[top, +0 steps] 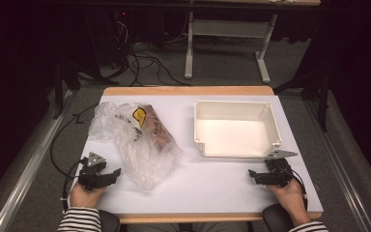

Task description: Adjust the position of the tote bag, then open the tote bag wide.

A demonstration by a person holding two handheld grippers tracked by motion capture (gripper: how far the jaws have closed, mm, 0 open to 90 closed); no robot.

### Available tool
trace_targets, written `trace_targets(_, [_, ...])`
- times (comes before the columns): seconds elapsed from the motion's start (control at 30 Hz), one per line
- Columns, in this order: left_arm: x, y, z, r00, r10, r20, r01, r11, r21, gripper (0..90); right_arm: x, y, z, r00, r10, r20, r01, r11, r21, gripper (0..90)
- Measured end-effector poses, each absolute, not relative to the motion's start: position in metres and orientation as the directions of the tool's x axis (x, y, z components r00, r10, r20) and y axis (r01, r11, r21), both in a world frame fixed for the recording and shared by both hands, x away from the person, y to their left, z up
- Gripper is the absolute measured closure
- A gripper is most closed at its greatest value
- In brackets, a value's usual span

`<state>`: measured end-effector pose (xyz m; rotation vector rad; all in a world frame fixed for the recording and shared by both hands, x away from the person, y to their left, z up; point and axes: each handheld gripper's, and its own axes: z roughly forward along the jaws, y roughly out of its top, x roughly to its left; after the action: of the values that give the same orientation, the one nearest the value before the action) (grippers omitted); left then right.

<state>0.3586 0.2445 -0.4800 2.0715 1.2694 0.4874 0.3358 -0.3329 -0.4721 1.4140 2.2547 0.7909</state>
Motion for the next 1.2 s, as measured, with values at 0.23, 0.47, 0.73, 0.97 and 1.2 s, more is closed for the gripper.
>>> trace_targets(0.23, [0.3577,0.2447,-0.4807,0.461,0.887,-0.02,0.64,-0.317,0.7,35.1,0.3367,-0.332,-0.4714,-0.426,0.905,-0.005,0.707,0.337,0.622,20.3])
trace_targets(0.47, [0.3584,0.2442,-0.48,0.462,0.887,-0.018,0.643,-0.321,0.695,35.1,0.3369,-0.3321,-0.4714,-0.429,0.903,-0.009,0.705,0.341,0.621,20.3])
trace_targets(0.73, [0.3593,0.244,-0.479,0.463,0.886,-0.017,0.649,-0.326,0.688,35.1,0.3367,-0.3321,-0.4717,-0.427,0.904,-0.006,0.706,0.337,0.623,20.2])
trace_targets(0.97, [0.3606,0.2437,-0.4779,0.463,0.886,-0.023,0.656,-0.326,0.68,34.8,0.3373,-0.3316,-0.472,-0.421,0.907,-0.006,0.706,0.332,0.625,20.1])
trace_targets(1.2, [0.3606,0.2446,-0.476,0.458,0.888,-0.034,0.666,-0.318,0.675,34.4,0.3368,-0.3318,-0.4723,-0.423,0.906,-0.007,0.703,0.333,0.628,20.1])
